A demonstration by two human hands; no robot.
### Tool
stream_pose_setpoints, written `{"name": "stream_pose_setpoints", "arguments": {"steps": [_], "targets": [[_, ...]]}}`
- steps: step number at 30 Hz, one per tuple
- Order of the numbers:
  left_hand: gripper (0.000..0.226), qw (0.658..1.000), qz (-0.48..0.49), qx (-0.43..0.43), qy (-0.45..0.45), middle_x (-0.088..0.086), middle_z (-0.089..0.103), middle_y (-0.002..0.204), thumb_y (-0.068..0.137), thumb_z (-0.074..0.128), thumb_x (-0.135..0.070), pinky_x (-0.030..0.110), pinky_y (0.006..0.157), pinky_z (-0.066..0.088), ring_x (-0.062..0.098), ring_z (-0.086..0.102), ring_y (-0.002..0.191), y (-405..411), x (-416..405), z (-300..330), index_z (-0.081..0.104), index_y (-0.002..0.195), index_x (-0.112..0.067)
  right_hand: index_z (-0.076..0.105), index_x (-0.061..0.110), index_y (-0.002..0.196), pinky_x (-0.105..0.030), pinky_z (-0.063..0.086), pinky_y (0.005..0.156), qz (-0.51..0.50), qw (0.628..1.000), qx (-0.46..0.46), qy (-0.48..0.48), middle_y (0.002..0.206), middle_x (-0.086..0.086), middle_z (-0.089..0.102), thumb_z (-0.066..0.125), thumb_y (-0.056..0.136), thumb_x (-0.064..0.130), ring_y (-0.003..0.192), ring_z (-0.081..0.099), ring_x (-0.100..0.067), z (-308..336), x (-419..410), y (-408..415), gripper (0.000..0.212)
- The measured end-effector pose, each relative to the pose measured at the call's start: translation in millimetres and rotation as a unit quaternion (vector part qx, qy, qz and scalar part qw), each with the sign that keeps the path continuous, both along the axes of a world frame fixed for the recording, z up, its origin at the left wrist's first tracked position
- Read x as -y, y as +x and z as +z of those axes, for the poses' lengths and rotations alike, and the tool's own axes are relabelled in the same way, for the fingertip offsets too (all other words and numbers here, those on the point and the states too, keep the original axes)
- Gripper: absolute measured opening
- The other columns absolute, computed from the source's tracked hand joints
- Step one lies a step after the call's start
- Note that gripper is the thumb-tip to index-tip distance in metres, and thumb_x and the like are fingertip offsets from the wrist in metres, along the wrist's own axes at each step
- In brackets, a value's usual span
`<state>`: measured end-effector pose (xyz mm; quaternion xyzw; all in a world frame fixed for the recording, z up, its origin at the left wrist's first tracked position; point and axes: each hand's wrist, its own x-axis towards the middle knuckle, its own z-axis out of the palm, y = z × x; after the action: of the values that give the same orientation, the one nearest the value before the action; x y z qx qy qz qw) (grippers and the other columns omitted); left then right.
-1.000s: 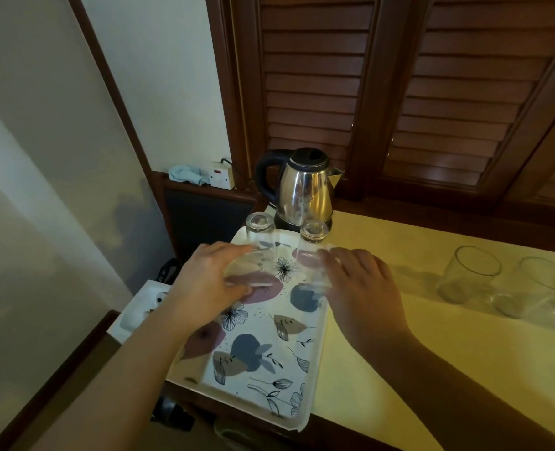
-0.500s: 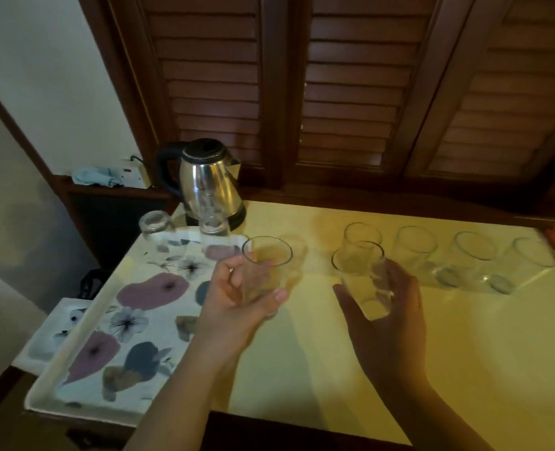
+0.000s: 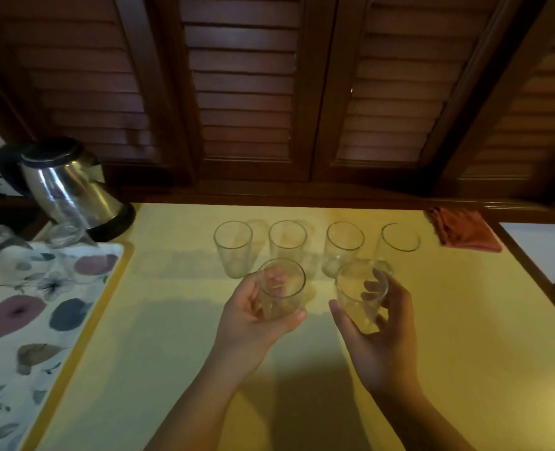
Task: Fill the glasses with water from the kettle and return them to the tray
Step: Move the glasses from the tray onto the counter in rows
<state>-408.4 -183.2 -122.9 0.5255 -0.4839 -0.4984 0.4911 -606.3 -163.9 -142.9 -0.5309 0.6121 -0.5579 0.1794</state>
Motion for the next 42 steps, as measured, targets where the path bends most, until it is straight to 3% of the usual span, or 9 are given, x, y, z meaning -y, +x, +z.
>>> {"name": "stream_pose_setpoints", "arguments": {"steps": [3,7,12,15,19,23,30,37,42], "targets": [[0.064,1.000,-0.005,0.009,-0.005,-0.012,0.074,0.123,0.071,0.096,-0.007,0.031,0.096,0.059,0.007,0.069,0.116,-30,7,-5,0.067,0.125,-0.025,0.050,0.036,0.143,-0.052,0.060,0.092,0.007,1.000,0.024,0.002,0.127,0.008,0.059,0.091,0.077,0.035,0.119,0.064,-0.020,-9,5,-30,0.078],[0.066,1.000,-0.012,0.025,-0.009,-0.015,0.075,0.122,0.068,0.099,-0.012,0.027,0.098,0.056,0.006,0.069,0.117,-62,13,-8,0.067,0.123,-0.028,0.053,0.040,0.139,-0.052,0.059,0.094,0.025,0.998,0.052,-0.002,0.126,0.007,0.062,0.092,0.078,0.029,0.118,0.065,-0.021,-17,11,-61,0.074],[0.068,0.999,-0.017,0.029,-0.009,-0.018,0.074,0.122,0.067,0.099,-0.015,0.013,0.095,0.052,0.000,0.068,0.117,-88,18,-11,0.066,0.124,-0.028,0.049,0.046,0.137,-0.042,0.058,0.095,0.042,0.998,0.040,0.004,0.126,0.006,0.063,0.090,0.078,0.033,0.118,0.066,-0.017,-18,16,-84,0.073],[0.068,0.999,-0.014,0.031,-0.006,-0.018,0.074,0.121,0.066,0.100,-0.014,0.017,0.098,0.052,0.001,0.068,0.117,-97,22,-15,0.065,0.123,-0.027,0.045,0.053,0.135,-0.039,0.058,0.096,0.051,0.998,0.041,0.008,0.126,0.005,0.062,0.088,0.079,0.037,0.118,0.066,-0.015,-20,19,-91,0.072],[0.069,1.000,-0.009,0.030,-0.003,-0.015,0.074,0.121,0.065,0.100,-0.012,0.030,0.104,0.054,0.005,0.069,0.117,-105,25,-23,0.064,0.123,-0.024,0.046,0.046,0.137,-0.041,0.058,0.098,0.058,0.997,0.054,0.013,0.126,0.003,0.062,0.088,0.079,0.036,0.118,0.066,-0.017,-26,22,-98,0.072],[0.068,0.999,-0.003,0.035,-0.005,-0.013,0.074,0.122,0.065,0.100,-0.013,0.029,0.104,0.053,0.004,0.069,0.118,-110,27,-28,0.064,0.121,-0.025,0.047,0.034,0.140,-0.041,0.057,0.101,0.071,0.995,0.066,0.030,0.127,0.005,0.063,0.089,0.080,0.030,0.119,0.066,-0.016,-32,23,-102,0.073],[0.067,0.999,-0.009,0.050,-0.005,-0.013,0.074,0.124,0.065,0.100,-0.015,0.030,0.106,0.052,0.002,0.067,0.121,-112,28,-33,0.064,0.121,-0.027,0.048,0.027,0.139,-0.025,0.058,0.094,0.081,0.993,0.075,0.035,0.126,0.007,0.063,0.089,0.079,0.028,0.118,0.066,-0.015,-35,27,-104,0.073],[0.068,0.998,-0.003,0.061,-0.009,-0.014,0.072,0.128,0.067,0.100,-0.016,0.032,0.108,0.050,0.003,0.065,0.125,-114,25,-37,0.063,0.123,-0.029,0.043,0.028,0.141,-0.014,0.052,0.095,0.096,0.992,0.067,0.044,0.125,0.004,0.062,0.085,0.077,0.038,0.118,0.064,-0.010,-34,29,-105,0.077],[0.067,0.997,0.004,0.071,-0.015,-0.014,0.072,0.128,0.068,0.099,-0.016,0.031,0.108,0.051,0.002,0.065,0.124,-115,24,-38,0.063,0.123,-0.029,0.042,0.031,0.141,-0.016,0.052,0.096,0.100,0.991,0.076,0.048,0.126,0.004,0.062,0.086,0.075,0.041,0.118,0.064,-0.008,-34,30,-105,0.079]]}}
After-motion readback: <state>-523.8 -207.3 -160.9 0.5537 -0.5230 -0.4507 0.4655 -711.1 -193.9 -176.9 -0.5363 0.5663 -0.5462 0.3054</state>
